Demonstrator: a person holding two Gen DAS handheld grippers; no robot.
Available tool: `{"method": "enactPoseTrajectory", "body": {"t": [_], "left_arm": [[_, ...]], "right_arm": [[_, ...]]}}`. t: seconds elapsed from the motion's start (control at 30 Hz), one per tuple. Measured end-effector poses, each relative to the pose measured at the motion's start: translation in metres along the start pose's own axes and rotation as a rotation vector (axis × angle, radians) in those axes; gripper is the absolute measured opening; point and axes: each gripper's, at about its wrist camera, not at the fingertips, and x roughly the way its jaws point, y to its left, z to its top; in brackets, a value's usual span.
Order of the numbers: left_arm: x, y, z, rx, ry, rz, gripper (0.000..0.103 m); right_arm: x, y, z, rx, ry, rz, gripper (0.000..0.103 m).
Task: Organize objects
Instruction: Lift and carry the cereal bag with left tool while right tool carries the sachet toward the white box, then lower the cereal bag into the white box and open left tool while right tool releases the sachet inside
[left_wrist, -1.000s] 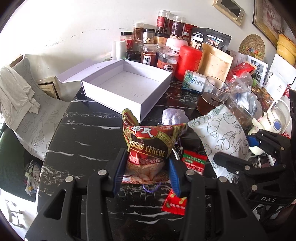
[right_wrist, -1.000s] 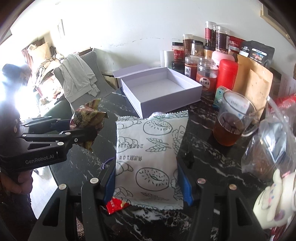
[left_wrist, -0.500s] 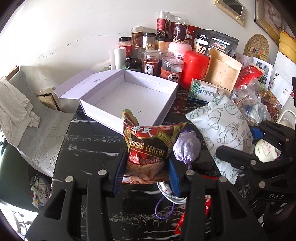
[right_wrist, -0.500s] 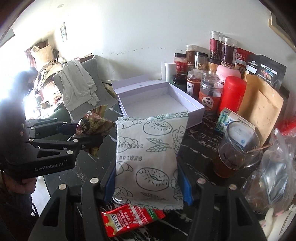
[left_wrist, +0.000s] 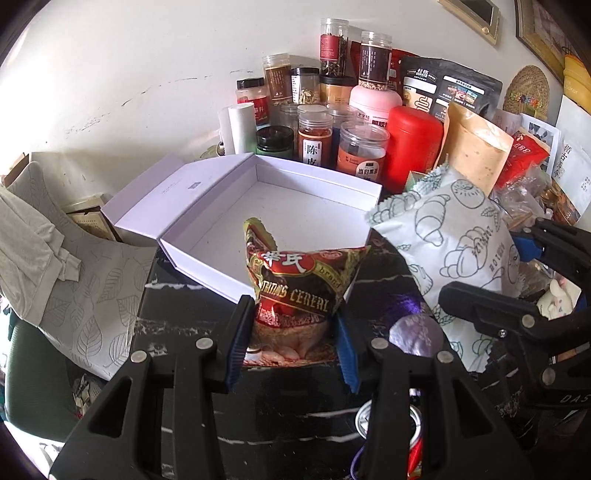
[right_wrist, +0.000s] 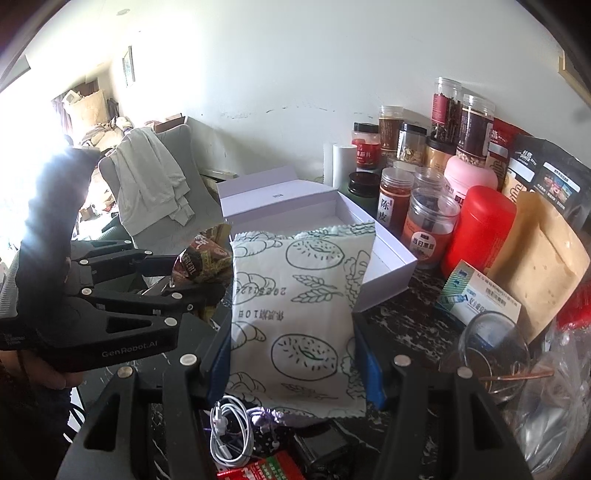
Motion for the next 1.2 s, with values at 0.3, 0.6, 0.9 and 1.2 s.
{"method": "enactPoseTrajectory", "body": {"t": [0.3, 0.6, 0.9, 1.2], "left_arm": [[0.028, 0.025, 0.036, 0.021, -0.029, 0.028, 0.040], [0.066, 0.042, 0.064, 0.024, -0.032, 0.066, 0.040], [0.097, 0.059, 0.098, -0.002, -0.041, 0.079, 0.040], [0.123, 0.067, 0.135, 0.019, -0.061, 0.133, 0.040]], "right_arm": [[0.025, -0.005, 0.029, -0.008, -0.025, -0.009, 0.059], [0.054, -0.017, 0.059, -0.021, -0.041, -0.022, 0.059], [0.079, -0.033, 0.088, -0.004, -0.059, -0.031, 0.059], [0.113, -0.053, 0.106, 0.021, -0.039, -0.054, 0.059]]}}
